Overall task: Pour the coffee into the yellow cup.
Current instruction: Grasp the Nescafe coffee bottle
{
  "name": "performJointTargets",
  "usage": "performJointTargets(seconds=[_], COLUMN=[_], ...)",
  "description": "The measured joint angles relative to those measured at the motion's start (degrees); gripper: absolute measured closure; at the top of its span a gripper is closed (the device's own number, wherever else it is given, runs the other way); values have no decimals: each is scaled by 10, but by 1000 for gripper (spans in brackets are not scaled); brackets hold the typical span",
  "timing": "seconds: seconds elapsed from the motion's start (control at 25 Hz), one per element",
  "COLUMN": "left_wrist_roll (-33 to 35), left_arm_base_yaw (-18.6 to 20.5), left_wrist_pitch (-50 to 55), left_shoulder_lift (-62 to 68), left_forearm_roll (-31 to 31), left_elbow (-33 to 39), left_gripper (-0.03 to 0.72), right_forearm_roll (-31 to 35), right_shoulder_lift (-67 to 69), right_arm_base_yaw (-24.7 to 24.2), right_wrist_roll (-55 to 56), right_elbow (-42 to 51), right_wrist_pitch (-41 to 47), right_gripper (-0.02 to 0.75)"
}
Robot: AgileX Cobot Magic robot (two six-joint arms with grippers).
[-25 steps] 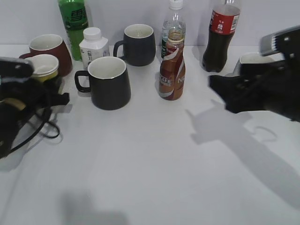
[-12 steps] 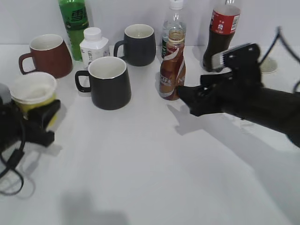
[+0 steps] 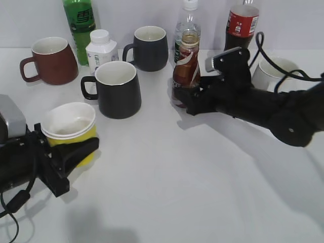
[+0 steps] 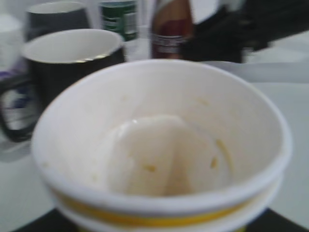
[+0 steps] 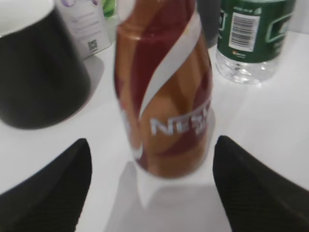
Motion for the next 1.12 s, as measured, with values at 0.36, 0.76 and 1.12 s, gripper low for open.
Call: performJointTargets(seconds=[0.36,0.76,1.12], left_wrist_roll=[-29,-30,-30], left_arm_base_yaw=[-3,-69,-92], left_wrist_pitch=[0,-1,0], left_shoulder_lift=[0,57,93], left_forearm_roll=[62,67,67], left_elbow=[-1,-68,-117], left_gripper=[344,344,344], right_forearm_roll=[-28,-48,-204], right_shoulder_lift=[50,73,25], right_arm_base_yaw=[0,0,0], right_wrist_roll=[-2,2,-15], right_elbow=[-81,-121,-122], right_wrist_pitch=[-2,-1,45], right_gripper=[152,237,237])
